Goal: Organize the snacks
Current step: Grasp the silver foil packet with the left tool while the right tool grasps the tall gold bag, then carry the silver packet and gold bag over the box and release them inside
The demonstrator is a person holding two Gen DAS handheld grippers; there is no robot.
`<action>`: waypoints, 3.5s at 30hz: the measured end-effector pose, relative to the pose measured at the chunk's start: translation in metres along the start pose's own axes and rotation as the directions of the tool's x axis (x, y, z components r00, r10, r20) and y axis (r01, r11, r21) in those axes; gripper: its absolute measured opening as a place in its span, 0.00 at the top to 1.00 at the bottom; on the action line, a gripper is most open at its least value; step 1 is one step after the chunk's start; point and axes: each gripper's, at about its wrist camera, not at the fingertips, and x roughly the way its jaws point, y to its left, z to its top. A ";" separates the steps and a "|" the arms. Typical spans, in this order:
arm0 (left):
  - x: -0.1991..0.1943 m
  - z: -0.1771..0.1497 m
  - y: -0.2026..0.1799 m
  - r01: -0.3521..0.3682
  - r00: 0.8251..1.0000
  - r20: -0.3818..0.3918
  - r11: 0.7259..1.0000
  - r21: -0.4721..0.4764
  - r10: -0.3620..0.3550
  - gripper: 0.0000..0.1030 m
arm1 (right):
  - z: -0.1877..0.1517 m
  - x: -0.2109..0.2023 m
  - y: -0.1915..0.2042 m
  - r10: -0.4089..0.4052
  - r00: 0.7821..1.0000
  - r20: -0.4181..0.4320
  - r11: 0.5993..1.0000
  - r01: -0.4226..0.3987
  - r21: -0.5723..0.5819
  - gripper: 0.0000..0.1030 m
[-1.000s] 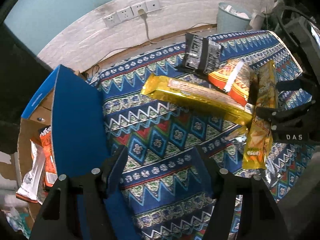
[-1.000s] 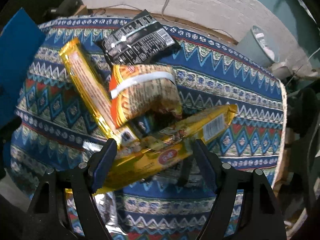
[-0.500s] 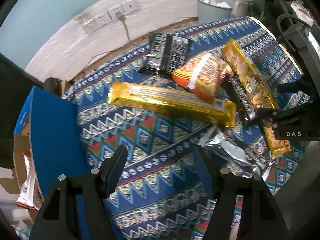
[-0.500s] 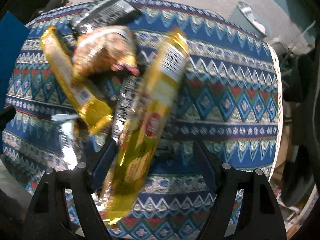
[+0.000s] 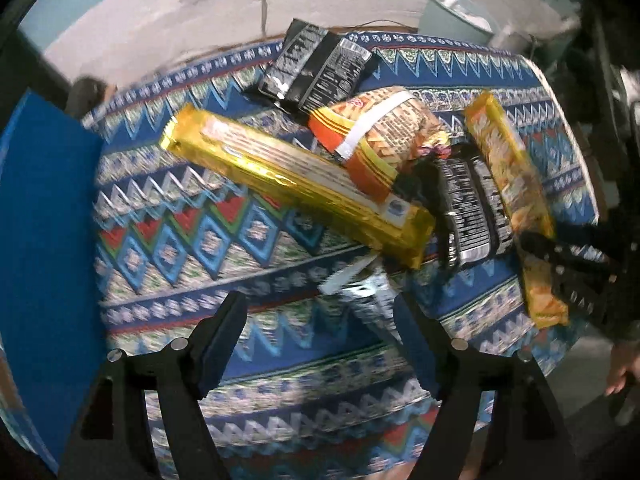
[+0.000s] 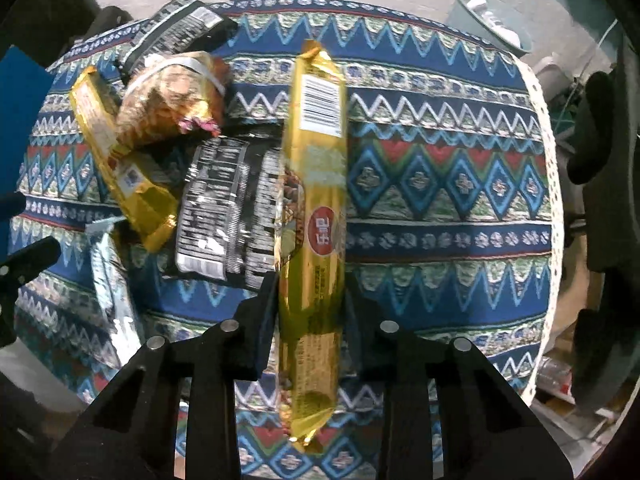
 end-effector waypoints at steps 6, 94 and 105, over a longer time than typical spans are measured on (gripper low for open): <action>0.017 -0.003 -0.013 0.071 0.997 -0.026 0.993 -0.089 -0.073 0.22 | -0.015 -0.004 -0.027 -0.064 0.998 0.002 0.998 0.064 0.000 0.74; -0.113 -0.038 0.046 -0.201 0.931 0.341 0.961 0.188 0.128 0.71 | 0.022 -0.142 0.077 0.104 0.940 0.324 0.991 -0.070 -0.115 0.65; -0.142 -0.040 0.080 -0.199 0.915 0.381 0.970 0.137 0.134 0.71 | 0.037 -0.166 0.129 0.175 0.920 0.350 0.974 -0.109 -0.199 0.65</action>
